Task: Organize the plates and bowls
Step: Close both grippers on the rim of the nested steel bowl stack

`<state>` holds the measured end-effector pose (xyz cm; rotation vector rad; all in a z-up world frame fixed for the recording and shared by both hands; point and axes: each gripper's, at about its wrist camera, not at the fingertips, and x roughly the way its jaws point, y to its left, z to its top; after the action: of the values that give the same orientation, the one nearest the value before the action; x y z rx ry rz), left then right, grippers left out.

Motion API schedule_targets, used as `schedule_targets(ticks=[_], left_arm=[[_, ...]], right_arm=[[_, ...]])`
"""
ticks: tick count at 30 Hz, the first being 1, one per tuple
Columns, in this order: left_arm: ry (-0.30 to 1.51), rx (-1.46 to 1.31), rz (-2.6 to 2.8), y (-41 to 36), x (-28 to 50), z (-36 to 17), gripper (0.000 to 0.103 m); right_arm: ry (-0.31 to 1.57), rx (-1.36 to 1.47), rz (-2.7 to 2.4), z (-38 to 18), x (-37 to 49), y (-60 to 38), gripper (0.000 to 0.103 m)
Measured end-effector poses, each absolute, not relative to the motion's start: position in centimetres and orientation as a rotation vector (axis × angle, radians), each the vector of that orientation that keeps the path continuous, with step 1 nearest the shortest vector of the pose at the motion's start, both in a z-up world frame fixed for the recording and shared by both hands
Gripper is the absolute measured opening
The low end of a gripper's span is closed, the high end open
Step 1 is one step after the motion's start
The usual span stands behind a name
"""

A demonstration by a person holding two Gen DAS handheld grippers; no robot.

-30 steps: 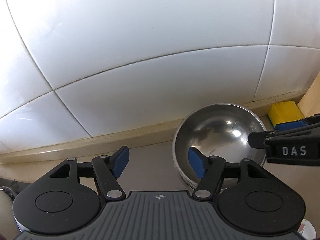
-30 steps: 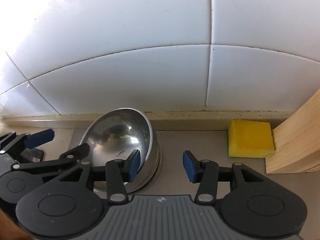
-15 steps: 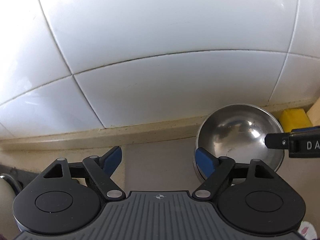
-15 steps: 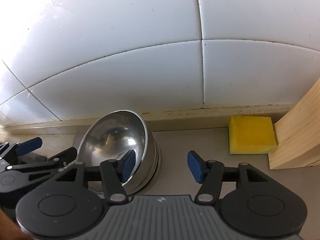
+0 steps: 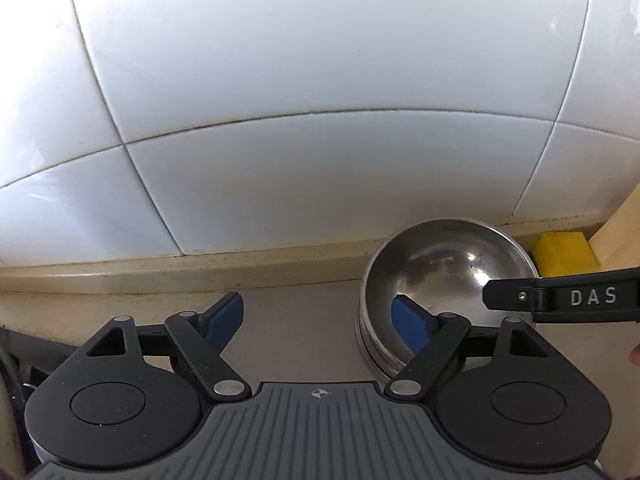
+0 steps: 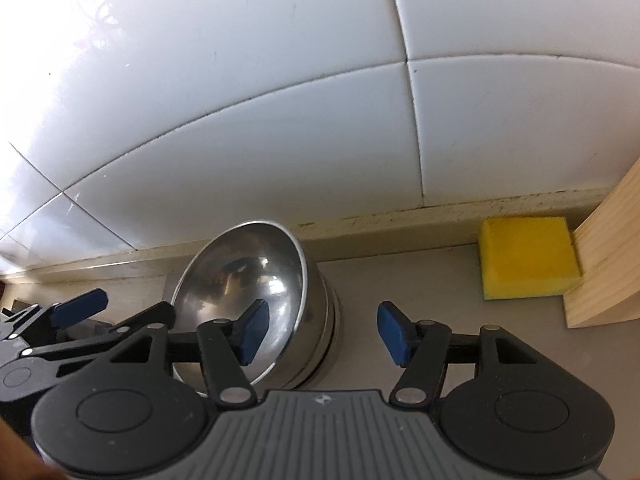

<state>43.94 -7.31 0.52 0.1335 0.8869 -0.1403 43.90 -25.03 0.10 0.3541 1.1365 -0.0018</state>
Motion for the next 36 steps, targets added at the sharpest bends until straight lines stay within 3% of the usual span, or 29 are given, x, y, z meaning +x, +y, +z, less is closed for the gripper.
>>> schedule_targets(ticks=[13, 19, 23, 26, 28, 32, 36], left_arm=[[0.994, 0.086, -0.19, -8.7, 44.5, -3.0, 0.078], [1.011, 0.068, -0.226, -9.0, 44.8, -3.2, 0.068], [1.004, 0.069, -0.265, -9.6, 44.5, -3.1, 0.052], [0.99, 0.116, -0.267, -10.3, 44.3, -3.1, 0.051], [0.983, 0.124, -0.27, -10.3, 44.2, -3.1, 0.05], [0.98, 0.126, -0.266, -9.8, 44.3, -3.2, 0.038], [0.971, 0.14, -0.263, -9.8, 44.8, -3.3, 0.037]], right_arm=[[1.184, 0.403, 0.003, -1.6, 45.3, -24.6, 0.044], [1.22, 0.426, 0.032, -2.9, 46.1, -24.1, 0.04], [1.228, 0.413, 0.026, -3.2, 46.3, -24.4, 0.029], [1.227, 0.425, 0.038, -3.2, 46.2, -24.7, 0.027], [1.229, 0.432, 0.031, -3.1, 46.4, -24.7, 0.027], [1.234, 0.431, 0.027, -3.2, 46.4, -24.6, 0.033], [1.237, 0.447, 0.033, -3.7, 46.7, -24.7, 0.041]])
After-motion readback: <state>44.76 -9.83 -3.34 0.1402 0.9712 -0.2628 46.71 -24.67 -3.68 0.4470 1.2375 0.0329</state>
